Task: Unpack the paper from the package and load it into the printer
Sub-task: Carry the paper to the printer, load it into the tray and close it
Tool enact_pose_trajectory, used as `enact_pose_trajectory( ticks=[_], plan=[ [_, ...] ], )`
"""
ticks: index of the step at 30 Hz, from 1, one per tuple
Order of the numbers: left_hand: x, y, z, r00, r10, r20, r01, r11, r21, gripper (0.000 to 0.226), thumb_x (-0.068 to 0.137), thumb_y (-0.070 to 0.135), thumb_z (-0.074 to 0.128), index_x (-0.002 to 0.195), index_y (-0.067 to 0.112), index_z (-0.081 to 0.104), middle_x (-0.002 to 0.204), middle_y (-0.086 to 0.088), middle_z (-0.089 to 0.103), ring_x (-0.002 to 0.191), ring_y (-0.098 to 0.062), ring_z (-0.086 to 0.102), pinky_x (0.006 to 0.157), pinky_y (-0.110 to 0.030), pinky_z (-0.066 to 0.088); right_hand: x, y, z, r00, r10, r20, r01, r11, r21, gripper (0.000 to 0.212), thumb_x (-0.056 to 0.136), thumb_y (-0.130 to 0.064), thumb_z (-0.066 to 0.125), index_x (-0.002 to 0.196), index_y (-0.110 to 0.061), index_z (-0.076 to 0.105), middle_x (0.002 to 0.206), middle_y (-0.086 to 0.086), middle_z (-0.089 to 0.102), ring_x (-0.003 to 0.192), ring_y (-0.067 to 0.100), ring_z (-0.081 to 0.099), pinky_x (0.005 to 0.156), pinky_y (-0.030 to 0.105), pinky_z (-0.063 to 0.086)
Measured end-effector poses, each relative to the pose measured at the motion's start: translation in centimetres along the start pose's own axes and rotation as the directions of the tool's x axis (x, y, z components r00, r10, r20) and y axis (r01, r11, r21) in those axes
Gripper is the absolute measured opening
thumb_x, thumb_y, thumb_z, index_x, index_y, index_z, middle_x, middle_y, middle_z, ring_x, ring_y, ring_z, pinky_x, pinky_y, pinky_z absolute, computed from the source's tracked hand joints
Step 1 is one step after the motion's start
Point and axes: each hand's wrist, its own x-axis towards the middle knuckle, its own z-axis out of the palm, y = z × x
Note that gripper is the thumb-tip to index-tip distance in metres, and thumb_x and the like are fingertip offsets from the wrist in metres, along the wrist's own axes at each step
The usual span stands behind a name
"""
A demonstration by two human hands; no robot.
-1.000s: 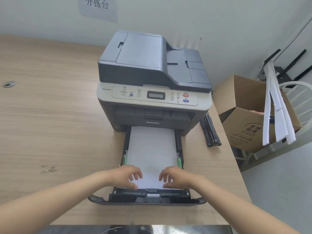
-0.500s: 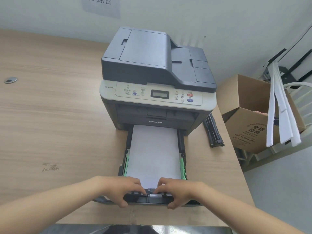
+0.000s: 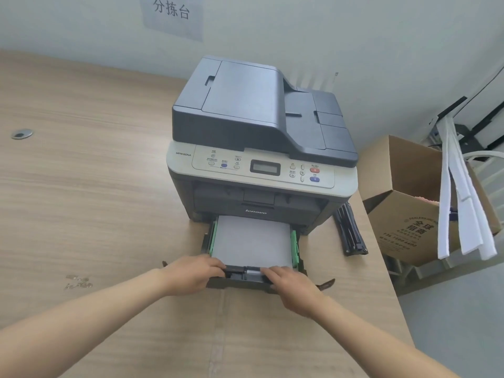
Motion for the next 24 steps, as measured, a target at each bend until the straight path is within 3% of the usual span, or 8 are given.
enact_pose_trajectory(
  ticks=[3,5,7,10,12,16,21,24],
  plan=[
    [-0.2,-1.9,0.6,0.994,-0.035,-0.107,0.030,0.998,-0.050,0.040,0.091,0.010,0.040,0.128,0.020,0.052,0.144,0.006,0.045,0.129,-0.018,0.044,0.098,-0.034,0.047,-0.2,1.5,0.9,0.984,0.010,-0.177,-0.008,1.000,0.015,0.058,0.073,-0.019,0.074,0.125,-0.018,0.049,0.104,0.001,0.071,0.089,0.022,0.070,0.072,0.032,0.058],
    [-0.7,-3.1,1.2,0.952,0.009,-0.306,-0.015,1.000,-0.019,0.033,0.081,0.020,0.064,0.114,0.023,0.060,0.124,0.007,0.063,0.112,-0.013,0.060,0.088,-0.023,0.051,-0.6,2.6,0.8,0.965,0.113,-0.236,-0.102,0.993,0.057,0.080,0.050,-0.033,0.088,0.118,-0.024,0.047,0.096,-0.005,0.073,0.083,0.016,0.071,0.072,0.031,0.060],
    [-1.2,-3.9,1.9,0.912,-0.101,-0.397,0.031,0.984,-0.178,0.055,0.055,0.030,0.085,0.101,0.032,0.056,0.102,0.011,0.070,0.092,-0.008,0.065,0.077,-0.016,0.050,-1.3,3.9,0.4,0.930,0.267,-0.253,-0.222,0.956,0.193,0.092,0.043,-0.042,0.088,0.123,-0.023,0.047,0.110,0.002,0.069,0.099,0.024,0.067,0.085,0.039,0.056],
    [-1.5,-4.7,2.5,0.799,-0.385,-0.462,0.161,0.877,-0.452,0.084,0.049,0.033,0.087,0.124,0.023,0.049,0.129,-0.005,0.055,0.120,-0.023,0.051,0.101,-0.022,0.036,-2.4,5.7,0.4,0.839,0.495,-0.227,-0.380,0.830,0.408,0.115,0.043,-0.045,0.087,0.141,-0.013,0.036,0.141,0.010,0.044,0.131,0.029,0.042,0.108,0.042,0.035],
    [-1.6,-4.9,2.2,0.748,-0.559,-0.357,0.247,0.734,-0.633,0.115,0.045,0.037,0.088,0.142,0.014,0.031,0.150,-0.010,0.028,0.139,-0.027,0.027,0.114,-0.035,0.026,-2.7,6.3,0.5,0.804,0.575,-0.154,-0.417,0.729,0.543,0.131,0.040,-0.042,0.090,0.147,-0.012,0.019,0.152,0.008,0.027,0.141,0.025,0.026,0.116,0.039,0.025],
    [-0.6,-5.9,1.4,0.740,-0.629,-0.240,0.299,0.626,-0.720,0.146,0.039,0.039,0.091,0.149,0.015,-0.002,0.159,-0.008,-0.003,0.148,-0.022,0.000,0.120,-0.037,0.013,-2.0,7.2,0.5,0.766,0.640,-0.065,-0.429,0.583,0.690,0.143,0.036,-0.033,0.094,0.149,-0.010,0.008,0.157,0.005,0.016,0.145,0.021,0.017,0.119,0.036,0.019],
    [1.8,-6.9,0.3,0.653,-0.731,-0.200,0.294,0.488,-0.822,0.143,0.042,0.027,0.093,0.149,0.010,-0.001,0.160,-0.006,0.006,0.147,-0.021,0.010,0.120,-0.037,0.018,0.4,8.4,-0.9,0.718,0.696,-0.029,-0.372,0.418,0.829,0.132,0.046,-0.015,0.093,0.149,-0.013,0.011,0.157,0.003,0.019,0.144,0.019,0.018,0.116,0.033,0.020],
    [3.0,-7.7,-1.1,0.631,-0.753,-0.189,0.255,0.431,-0.866,0.138,0.044,0.020,0.092,0.149,0.015,0.002,0.158,-0.002,0.018,0.142,-0.026,0.026,0.113,-0.040,0.034,2.1,9.2,-2.0,0.717,0.693,-0.072,-0.298,0.398,0.867,0.119,0.049,-0.004,0.090,0.144,-0.018,0.020,0.150,0.000,0.034,0.139,0.018,0.029,0.106,0.027,0.030]
  ],
)
